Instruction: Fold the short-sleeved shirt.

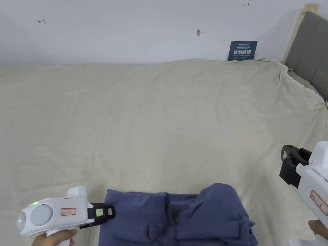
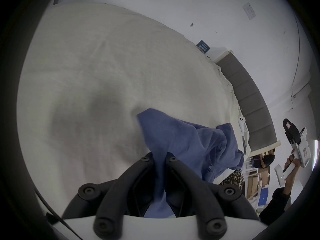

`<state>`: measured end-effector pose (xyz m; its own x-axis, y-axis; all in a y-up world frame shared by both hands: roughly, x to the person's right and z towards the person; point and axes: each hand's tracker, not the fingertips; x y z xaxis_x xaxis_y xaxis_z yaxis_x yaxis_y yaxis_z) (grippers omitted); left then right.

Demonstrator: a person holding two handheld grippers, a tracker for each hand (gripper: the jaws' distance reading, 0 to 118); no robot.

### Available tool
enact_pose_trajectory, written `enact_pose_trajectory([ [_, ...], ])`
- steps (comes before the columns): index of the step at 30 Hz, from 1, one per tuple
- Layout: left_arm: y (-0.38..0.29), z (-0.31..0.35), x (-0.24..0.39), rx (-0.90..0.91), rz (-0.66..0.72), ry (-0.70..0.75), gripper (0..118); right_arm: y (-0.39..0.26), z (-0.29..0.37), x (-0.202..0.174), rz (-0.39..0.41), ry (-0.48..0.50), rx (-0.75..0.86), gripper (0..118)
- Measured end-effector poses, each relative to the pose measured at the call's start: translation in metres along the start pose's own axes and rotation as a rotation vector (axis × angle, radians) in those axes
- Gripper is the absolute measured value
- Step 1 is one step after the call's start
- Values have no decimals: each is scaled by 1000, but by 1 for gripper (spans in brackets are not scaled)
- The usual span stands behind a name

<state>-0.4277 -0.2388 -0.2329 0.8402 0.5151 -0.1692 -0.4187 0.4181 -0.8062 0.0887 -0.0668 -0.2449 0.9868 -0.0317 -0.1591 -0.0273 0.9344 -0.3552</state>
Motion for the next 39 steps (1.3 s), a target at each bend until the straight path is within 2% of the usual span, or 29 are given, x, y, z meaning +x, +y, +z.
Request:
enact_pose_trajectory([
  [3, 3, 28, -19, 33, 66, 14, 9, 1, -1, -3, 5, 17, 2, 0],
  [5, 4, 46, -27, 61, 50, 82, 9, 1, -1, -5, 4, 29, 6, 0],
  [9, 1, 78, -27, 77, 72, 118, 9, 1, -1, -7, -1, 47, 13, 0],
  [14, 4, 94, 3, 80, 68, 157, 9, 1, 0, -7, -5, 65, 15, 0],
  [19, 10, 90, 70, 71, -23, 74, 9, 2, 3, -6, -9, 73, 23, 0],
  [28, 4, 17, 196, -64, -185, -15, 9, -3, 10, 4, -34, 69, 30, 0],
  [30, 19, -11, 189, -89, -200, -26, 9, -4, 12, 6, -33, 65, 29, 0],
  [34, 5, -58, 221, -155, -250, -48, 9, -8, 12, 13, -26, 55, 24, 0],
  [39, -15, -110, 242, -203, -275, 14, 9, -11, 11, 21, -22, 45, 18, 0],
])
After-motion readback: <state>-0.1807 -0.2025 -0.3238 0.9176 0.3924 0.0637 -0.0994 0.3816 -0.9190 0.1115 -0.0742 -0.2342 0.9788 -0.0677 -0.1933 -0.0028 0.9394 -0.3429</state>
